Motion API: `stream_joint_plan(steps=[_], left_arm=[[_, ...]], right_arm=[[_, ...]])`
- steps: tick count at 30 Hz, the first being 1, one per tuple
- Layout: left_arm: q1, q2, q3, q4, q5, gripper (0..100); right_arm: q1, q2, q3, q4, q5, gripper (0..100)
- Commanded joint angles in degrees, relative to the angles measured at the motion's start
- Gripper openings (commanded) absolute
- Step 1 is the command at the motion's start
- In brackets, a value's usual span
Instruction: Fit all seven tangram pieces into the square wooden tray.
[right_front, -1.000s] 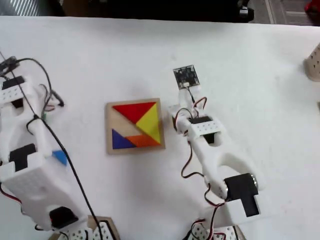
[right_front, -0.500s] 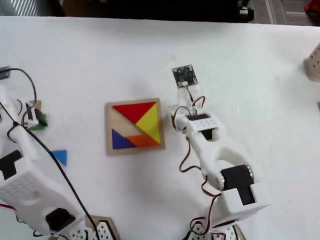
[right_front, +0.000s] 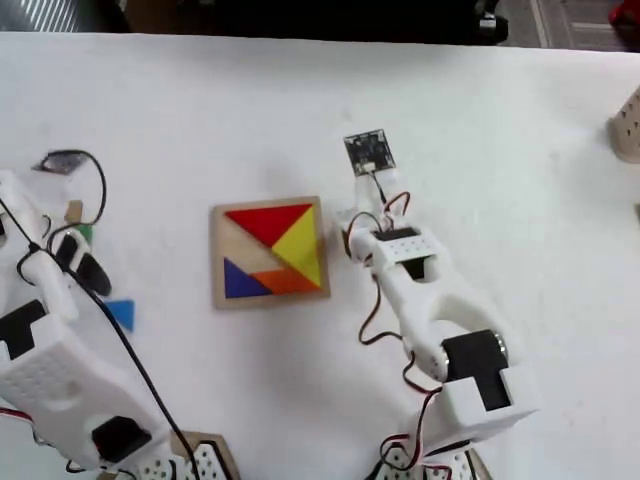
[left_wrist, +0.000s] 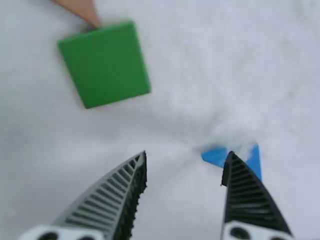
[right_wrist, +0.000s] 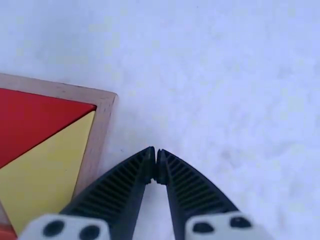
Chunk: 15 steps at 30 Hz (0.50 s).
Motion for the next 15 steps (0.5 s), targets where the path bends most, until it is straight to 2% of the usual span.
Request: stream_joint_plan(steps=[1, 5, 11, 13, 15], left_arm=[[1.19, -4.0, -0.35, 7.3, -2.29, 25], [1.54, -6.02, 4.48, 6.15, -2.81, 25], [1.8, -21.93, 21.19, -7.65, -4.4, 25], [1.8, -28.0, 26.37, -13.19, -2.64, 25], [2.15, -31.6, 31.21, -18.11, 2.64, 25]], right_arm=[[0.84, -0.31, -2.81, -1.36, 0.97, 2.2], [0.84, -0.22, -2.81, -1.36, 0.97, 2.2], [0.84, -0.22, -2.81, -1.27, 0.97, 2.2], [0.84, -0.22, -2.81, -1.27, 0.97, 2.2], [0.84, -0.22, -2.81, -1.19, 0.97, 2.2]])
